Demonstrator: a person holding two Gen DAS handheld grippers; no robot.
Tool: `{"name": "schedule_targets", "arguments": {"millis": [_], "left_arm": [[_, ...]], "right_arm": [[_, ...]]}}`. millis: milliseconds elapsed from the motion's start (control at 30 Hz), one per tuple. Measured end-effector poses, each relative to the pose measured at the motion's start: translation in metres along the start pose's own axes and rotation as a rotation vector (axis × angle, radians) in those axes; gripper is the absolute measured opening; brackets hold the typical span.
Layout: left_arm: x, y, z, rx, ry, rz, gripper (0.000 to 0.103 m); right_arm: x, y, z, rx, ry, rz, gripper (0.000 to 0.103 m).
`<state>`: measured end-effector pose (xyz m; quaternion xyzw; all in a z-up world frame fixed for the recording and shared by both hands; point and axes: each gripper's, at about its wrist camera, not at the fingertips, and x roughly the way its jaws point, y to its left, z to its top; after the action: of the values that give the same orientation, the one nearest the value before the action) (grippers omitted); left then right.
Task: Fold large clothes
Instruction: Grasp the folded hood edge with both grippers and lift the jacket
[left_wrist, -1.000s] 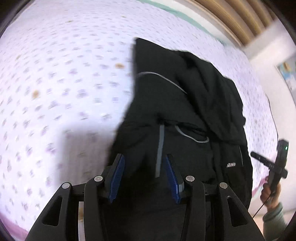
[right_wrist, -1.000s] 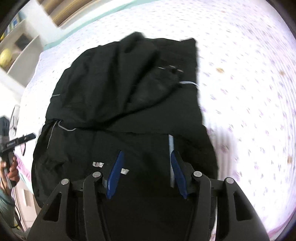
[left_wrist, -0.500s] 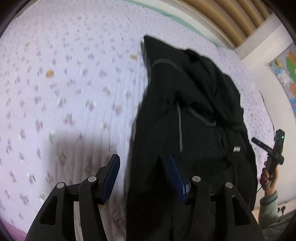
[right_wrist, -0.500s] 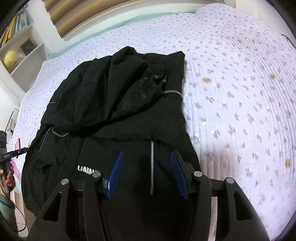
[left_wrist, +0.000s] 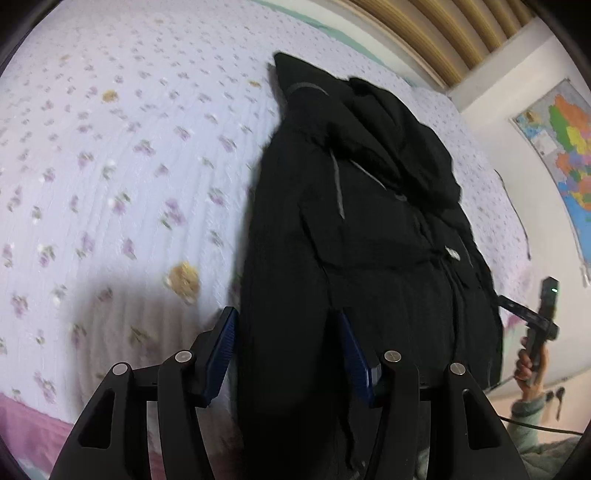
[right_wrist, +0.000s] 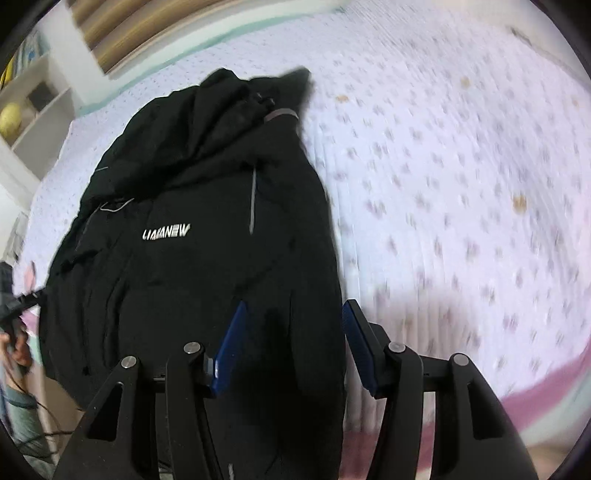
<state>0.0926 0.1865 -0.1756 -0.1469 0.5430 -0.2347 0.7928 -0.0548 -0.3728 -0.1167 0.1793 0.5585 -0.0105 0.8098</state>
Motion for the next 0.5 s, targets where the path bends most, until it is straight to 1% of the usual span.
{"name": "schedule_targets", "arguments": {"millis": [33, 100, 167, 200, 233, 267, 300, 333, 400, 433, 500], "left_arm": [[0.001, 0.0, -0.001, -0.001, 0.015, -0.022, 0.058], [0.004, -0.003, 0.0, -0.004, 0.023, -0.026, 0.062], [0.008, -0.005, 0.004, -0.001, 0.036, -0.025, 0.062], [0.01, -0.008, 0.006, -0.003, 0.038, -0.042, 0.061], [0.008, -0.012, 0.006, -0.006, 0.04, -0.085, 0.061], [0.005, -0.017, 0.006, 0.0, 0.033, -0.137, 0.061], [-0.004, -0.027, 0.004, 0.02, 0.007, -0.213, 0.061], [-0.011, -0.034, 0.002, 0.039, -0.019, -0.253, 0.061], [-0.019, -0.04, -0.003, 0.046, -0.056, -0.308, 0.061], [-0.017, -0.039, -0.006, 0.032, -0.059, -0.335, 0.061], [-0.01, -0.033, -0.013, -0.006, -0.045, -0.354, 0.061]], "right_arm": [[0.003, -0.003, -0.005, 0.013, 0.013, 0.015, 0.058], [0.008, -0.001, -0.012, 0.004, 0.023, 0.032, 0.057], [0.011, 0.004, -0.015, -0.011, 0.035, 0.028, 0.044], [0.01, 0.009, -0.016, -0.023, 0.035, 0.037, 0.042], [0.006, 0.014, -0.016, -0.033, 0.027, 0.048, 0.042], [-0.002, 0.019, -0.017, -0.041, 0.012, 0.081, 0.042], [-0.012, 0.024, -0.018, -0.042, -0.011, 0.15, 0.042], [-0.018, 0.025, -0.02, -0.038, -0.028, 0.189, 0.042], [-0.02, 0.026, -0.024, -0.023, -0.032, 0.225, 0.042], [-0.016, 0.025, -0.028, -0.008, -0.022, 0.236, 0.042], [-0.006, 0.021, -0.038, 0.024, 0.002, 0.206, 0.042]]}}
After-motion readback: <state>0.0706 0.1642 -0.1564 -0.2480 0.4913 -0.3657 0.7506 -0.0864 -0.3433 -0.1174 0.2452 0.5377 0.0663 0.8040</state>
